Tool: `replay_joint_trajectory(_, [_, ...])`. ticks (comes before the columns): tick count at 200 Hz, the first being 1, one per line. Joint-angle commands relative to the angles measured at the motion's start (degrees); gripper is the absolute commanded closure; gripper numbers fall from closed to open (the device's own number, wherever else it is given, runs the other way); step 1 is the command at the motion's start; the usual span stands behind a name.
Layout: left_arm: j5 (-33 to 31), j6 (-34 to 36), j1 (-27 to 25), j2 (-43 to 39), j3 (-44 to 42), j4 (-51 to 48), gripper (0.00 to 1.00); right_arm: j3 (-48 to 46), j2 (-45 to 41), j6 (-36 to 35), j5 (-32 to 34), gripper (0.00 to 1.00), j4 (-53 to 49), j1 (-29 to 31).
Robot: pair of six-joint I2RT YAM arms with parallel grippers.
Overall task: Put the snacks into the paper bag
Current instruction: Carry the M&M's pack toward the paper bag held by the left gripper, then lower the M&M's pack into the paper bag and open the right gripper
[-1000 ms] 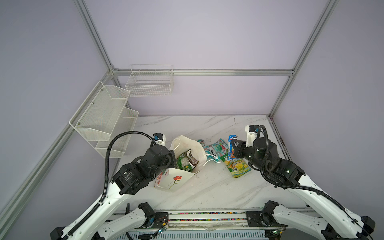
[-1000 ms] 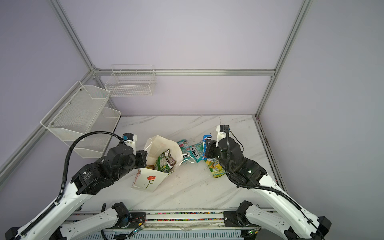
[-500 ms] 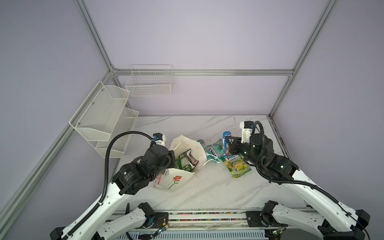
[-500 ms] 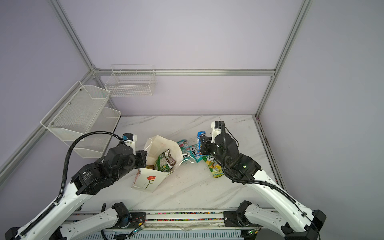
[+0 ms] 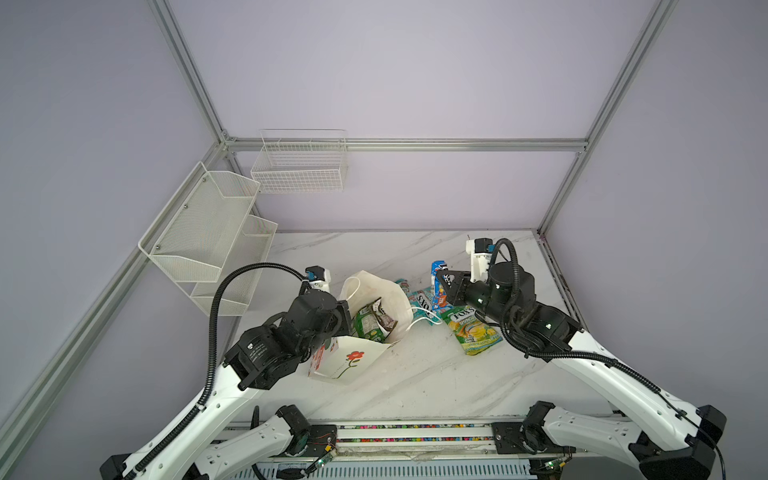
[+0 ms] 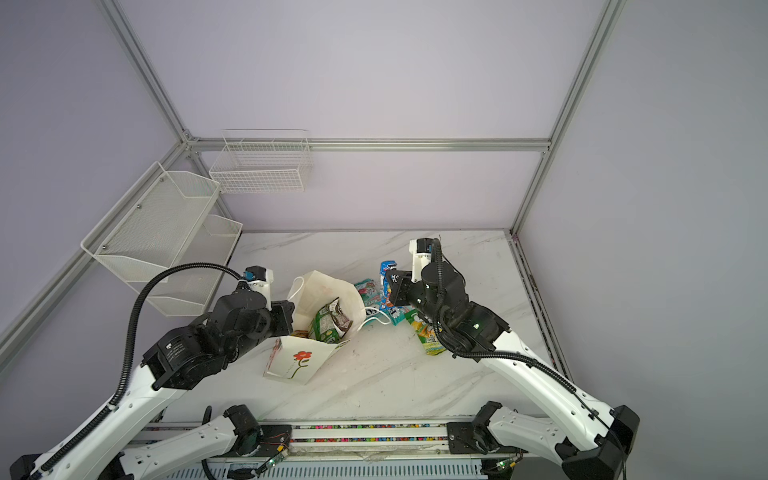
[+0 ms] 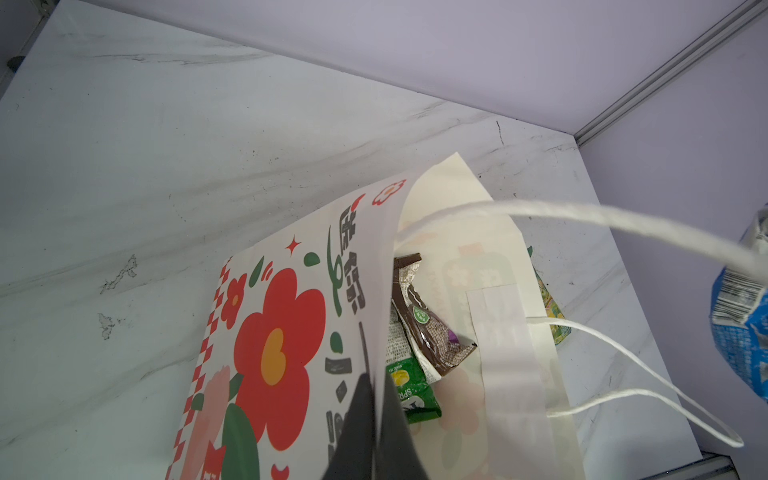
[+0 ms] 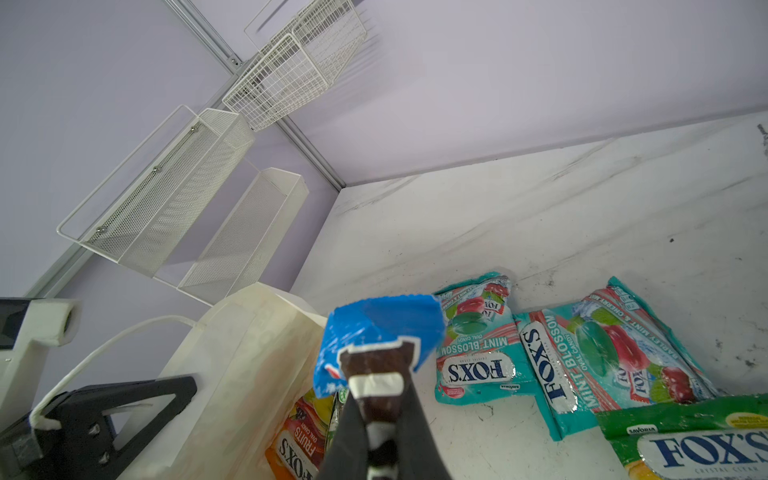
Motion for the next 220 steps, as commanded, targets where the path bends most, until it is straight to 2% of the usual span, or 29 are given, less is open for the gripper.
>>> replay_joint_trajectory(1, [-1.7,-0.9,-0.1,-0.9,-1.2,5.8,1.0,1.6,0.6,1.0,-1.6,0.9,3.3,-0.2])
replay_joint_trajectory(109, [-1.6,-1.1,-0.1,-0.6,-1.2,5.9,1.0,3.7,5.5,3.4,-5.7,0.91,7.9,1.2])
replay_joint_trajectory(220, [-2.2,-0.9,-0.1,-0.1,-1.2,6.2,1.0,8.5,12.6,3.2,-3.7,0.91,10.5,7.5])
